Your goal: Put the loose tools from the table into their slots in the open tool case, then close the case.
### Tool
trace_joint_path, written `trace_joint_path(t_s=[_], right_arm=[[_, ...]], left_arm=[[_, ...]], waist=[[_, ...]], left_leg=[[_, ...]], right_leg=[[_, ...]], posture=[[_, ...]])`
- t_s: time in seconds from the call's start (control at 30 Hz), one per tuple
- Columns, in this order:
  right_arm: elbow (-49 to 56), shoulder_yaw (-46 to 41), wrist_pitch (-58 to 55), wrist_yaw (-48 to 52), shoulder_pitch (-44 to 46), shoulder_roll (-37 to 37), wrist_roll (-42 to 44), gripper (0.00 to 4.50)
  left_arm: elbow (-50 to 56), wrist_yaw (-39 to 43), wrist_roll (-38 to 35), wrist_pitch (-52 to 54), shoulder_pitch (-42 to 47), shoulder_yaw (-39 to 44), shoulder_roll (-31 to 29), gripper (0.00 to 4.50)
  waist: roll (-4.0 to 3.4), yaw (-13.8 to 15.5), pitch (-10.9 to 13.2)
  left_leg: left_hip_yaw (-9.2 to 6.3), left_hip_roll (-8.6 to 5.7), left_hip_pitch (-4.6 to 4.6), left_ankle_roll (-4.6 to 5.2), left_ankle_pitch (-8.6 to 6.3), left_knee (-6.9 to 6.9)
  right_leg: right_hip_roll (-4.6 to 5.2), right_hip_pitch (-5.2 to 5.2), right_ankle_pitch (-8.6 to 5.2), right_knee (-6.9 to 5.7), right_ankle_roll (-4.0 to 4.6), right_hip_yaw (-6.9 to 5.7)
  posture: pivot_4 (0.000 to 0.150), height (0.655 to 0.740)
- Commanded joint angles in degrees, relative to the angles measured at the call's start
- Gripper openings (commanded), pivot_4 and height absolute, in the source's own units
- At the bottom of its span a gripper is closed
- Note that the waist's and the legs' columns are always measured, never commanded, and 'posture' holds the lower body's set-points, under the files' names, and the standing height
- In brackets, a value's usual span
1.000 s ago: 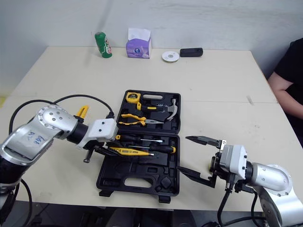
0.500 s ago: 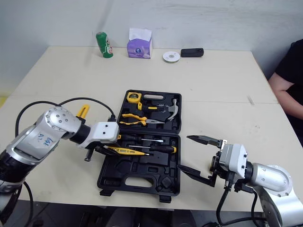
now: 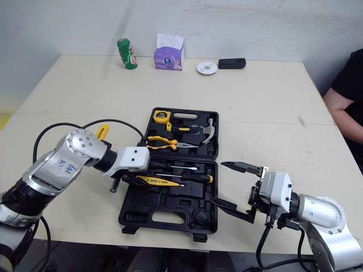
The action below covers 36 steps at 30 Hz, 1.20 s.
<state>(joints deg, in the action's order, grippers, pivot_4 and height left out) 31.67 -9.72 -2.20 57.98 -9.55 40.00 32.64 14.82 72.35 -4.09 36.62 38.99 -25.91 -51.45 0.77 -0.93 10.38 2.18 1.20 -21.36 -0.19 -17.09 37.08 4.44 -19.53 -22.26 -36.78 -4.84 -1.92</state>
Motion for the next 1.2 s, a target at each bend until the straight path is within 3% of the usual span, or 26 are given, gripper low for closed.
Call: trace_joint_path(t_s=[0.03,0.23,0.27,0.37,0.6,0.83,0.93,1.1,1.2], right_arm=[[2.03,-0.80,0.92,-0.38,0.23,-0.13,0.10,4.50],[2.02,-0.53,1.03,-0.66,0.24,-0.31,-0.07,4.50],[2.00,-0.48,1.03,-0.68,0.26,-0.31,-0.09,4.50],[1.83,-0.34,0.98,-0.71,0.58,-0.27,-0.07,4.50],[0.88,0.33,1.18,-0.27,1.08,-0.28,-0.38,4.50],[0.10,0.80,1.35,-0.28,1.62,-0.90,-1.04,4.50],[-0.22,0.72,1.42,-0.11,1.67,-0.92,-1.17,4.50],[-0.68,0.71,1.47,0.11,1.98,-0.74,-1.16,4.50],[-0.69,0.73,1.29,0.16,2.23,-0.58,-1.22,4.50]], left_arm=[[-1.01,-1.15,2.08,-0.73,0.65,0.06,0.69,0.56],[-1.39,-1.93,1.42,0.40,0.55,1.91,1.78,0.56],[-1.31,-2.22,1.46,-0.15,0.55,2.25,1.95,1.60],[-1.10,-1.24,0.70,-2.41,1.20,3.29,1.58,2.85],[-3.02,1.70,-6.45,-2.57,4.02,10.50,2.18,2.85],[-9.79,5.09,-14.46,-18.03,-2.07,19.84,5.87,2.85],[-12.05,8.25,-17.95,-22.65,-5.93,22.43,7.10,2.13],[-15.85,9.47,-17.01,-29.93,-10.84,22.06,9.14,0.02],[-16.59,8.03,-15.54,-31.57,-13.28,20.58,10.53,0.02]], waist=[[0.00,0.15,0.00],[0.00,0.81,0.00],[0.00,0.82,0.00],[0.00,0.70,0.00],[0.01,0.76,0.01],[0.01,0.69,0.01],[0.01,0.64,0.01],[0.01,0.72,0.01],[0.02,0.73,0.01]], left_leg=[[0.00,0.00,0.00,0.00,0.00,0.01],[0.00,0.00,0.01,0.01,-0.01,0.05],[0.00,0.00,0.01,0.02,-0.01,0.05],[0.00,0.00,0.01,0.02,-0.01,0.05],[-0.01,0.00,-0.02,0.02,-0.01,0.06],[-0.01,0.01,0.02,0.00,0.00,0.06],[0.00,0.01,0.02,0.01,0.00,0.08],[-0.01,0.01,0.04,0.02,-0.01,0.10],[-0.01,0.00,0.03,0.04,-0.03,0.09]], right_leg=[[0.00,0.00,0.00,-0.01,0.00,0.00],[0.00,0.01,0.00,-0.03,-0.01,0.02],[0.00,0.01,0.00,-0.03,-0.01,0.02],[0.00,0.00,0.00,-0.04,-0.01,0.02],[-0.01,-0.01,0.00,-0.05,-0.01,0.00],[-0.02,-0.02,0.00,-0.08,-0.01,0.02],[-0.01,-0.01,0.01,-0.07,-0.01,0.02],[0.00,0.00,0.01,-0.07,-0.01,0.00],[0.00,0.00,0.01,-0.06,-0.01,0.00]], posture=[[0.150,0.7400],[0.150,0.7400],[0.150,0.7400],[0.150,0.7400],[0.150,0.7400],[0.150,0.7400],[0.150,0.7400],[0.150,0.7400],[0.150,0.7400]])
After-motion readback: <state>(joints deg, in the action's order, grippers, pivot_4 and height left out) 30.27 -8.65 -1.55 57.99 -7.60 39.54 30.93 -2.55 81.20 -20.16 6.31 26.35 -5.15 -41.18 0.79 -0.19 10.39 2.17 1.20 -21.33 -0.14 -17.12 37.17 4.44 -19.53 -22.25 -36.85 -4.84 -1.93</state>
